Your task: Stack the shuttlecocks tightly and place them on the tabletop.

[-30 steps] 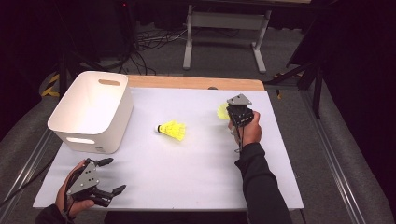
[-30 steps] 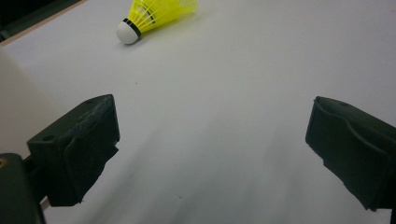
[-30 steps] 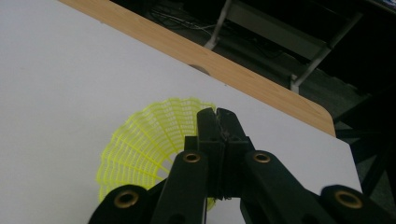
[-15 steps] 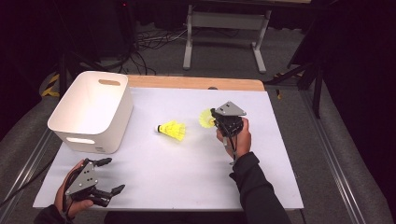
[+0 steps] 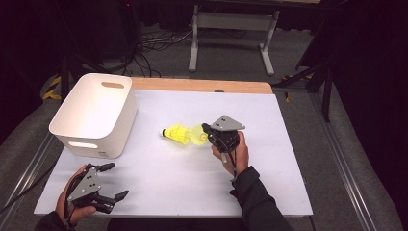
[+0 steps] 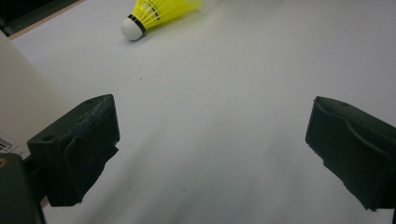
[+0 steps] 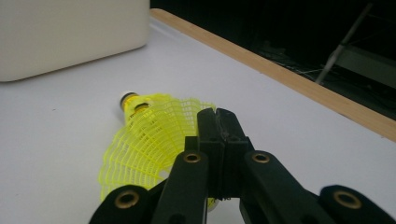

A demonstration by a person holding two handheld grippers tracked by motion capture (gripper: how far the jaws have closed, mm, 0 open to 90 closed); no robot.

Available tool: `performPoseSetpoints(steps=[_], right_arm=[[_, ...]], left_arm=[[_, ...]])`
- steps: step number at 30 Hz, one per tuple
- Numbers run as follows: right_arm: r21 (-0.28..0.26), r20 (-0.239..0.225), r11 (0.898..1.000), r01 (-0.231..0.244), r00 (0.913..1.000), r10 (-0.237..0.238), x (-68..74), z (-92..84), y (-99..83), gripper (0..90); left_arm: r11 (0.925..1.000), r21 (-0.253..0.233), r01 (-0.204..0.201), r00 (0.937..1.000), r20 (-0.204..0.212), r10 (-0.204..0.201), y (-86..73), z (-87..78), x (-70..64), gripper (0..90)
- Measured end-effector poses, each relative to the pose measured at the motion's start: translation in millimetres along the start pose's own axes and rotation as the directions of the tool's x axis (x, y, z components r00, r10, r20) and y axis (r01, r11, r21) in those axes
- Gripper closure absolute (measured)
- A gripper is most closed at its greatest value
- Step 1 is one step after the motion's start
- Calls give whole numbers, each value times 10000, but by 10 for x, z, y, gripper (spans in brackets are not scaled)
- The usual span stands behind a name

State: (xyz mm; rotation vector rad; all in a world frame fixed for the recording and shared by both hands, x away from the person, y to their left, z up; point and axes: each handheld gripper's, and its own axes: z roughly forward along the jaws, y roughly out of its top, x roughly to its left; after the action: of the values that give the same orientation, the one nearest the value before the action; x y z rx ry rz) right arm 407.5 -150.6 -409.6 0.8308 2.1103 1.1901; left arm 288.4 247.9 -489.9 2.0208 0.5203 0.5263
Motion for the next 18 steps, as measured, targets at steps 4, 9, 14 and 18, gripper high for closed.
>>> performPoseSetpoints(steps=[4,9,14,18], right_arm=[[14,-393,10000,-85,9992,85,56,11,-10,900],[99,-928,9997,-235,9954,243,128,32,-107,899],[375,-1226,9988,-315,9918,358,134,52,-198,898],[435,-1292,9984,-369,9907,423,120,50,-231,895]], left_arm=[[10000,20,-12,10000,5,12,-1,1,1,35],[10000,36,-13,10000,6,13,-3,-3,-1,35],[10000,37,-12,10000,12,12,-3,-3,2,36],[10000,43,-28,10000,20,28,-2,-3,0,35]])
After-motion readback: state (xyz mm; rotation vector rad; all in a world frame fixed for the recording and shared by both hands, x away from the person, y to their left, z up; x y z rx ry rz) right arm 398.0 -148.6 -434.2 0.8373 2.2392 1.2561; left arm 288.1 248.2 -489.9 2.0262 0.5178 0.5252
